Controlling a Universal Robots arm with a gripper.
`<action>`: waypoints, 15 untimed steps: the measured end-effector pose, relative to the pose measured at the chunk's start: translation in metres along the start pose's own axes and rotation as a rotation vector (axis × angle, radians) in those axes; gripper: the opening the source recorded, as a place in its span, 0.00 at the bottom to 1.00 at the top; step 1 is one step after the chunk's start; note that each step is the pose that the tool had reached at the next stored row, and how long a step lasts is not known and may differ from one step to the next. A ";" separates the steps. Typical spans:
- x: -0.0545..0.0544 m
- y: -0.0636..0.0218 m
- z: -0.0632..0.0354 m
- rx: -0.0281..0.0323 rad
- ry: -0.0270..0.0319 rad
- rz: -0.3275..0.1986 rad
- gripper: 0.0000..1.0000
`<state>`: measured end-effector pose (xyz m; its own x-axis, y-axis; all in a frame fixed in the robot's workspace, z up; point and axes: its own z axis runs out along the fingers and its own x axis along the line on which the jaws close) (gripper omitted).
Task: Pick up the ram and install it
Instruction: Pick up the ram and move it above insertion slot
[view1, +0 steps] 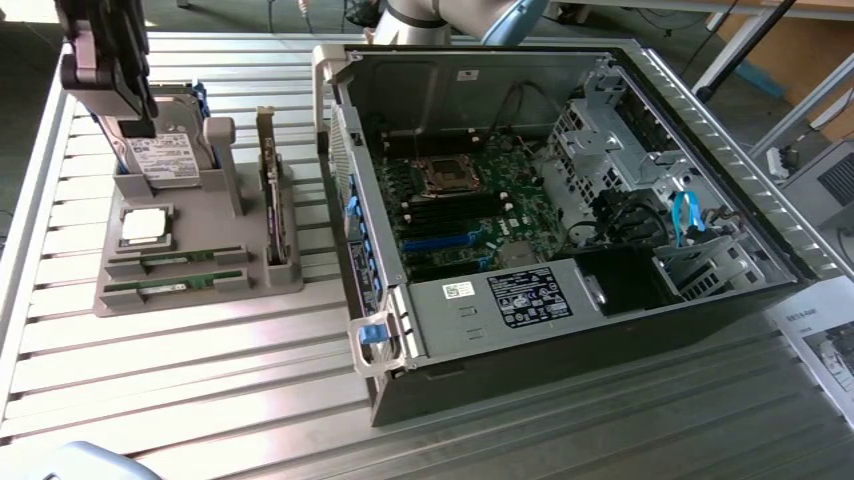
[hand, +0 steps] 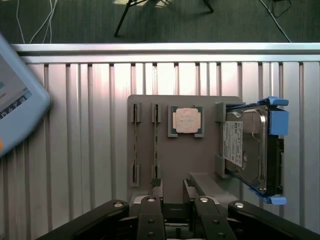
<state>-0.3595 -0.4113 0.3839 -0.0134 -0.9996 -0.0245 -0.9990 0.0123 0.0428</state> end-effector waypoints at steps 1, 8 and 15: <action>0.000 -0.0001 0.0015 0.0001 0.0000 0.000 0.30; 0.000 -0.0005 0.0110 0.0003 0.0001 0.000 0.30; 0.001 -0.0011 0.0262 0.0004 0.0000 0.000 0.30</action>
<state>-0.3595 -0.4113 0.3576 -0.0133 -0.9996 -0.0245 -0.9990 0.0123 0.0424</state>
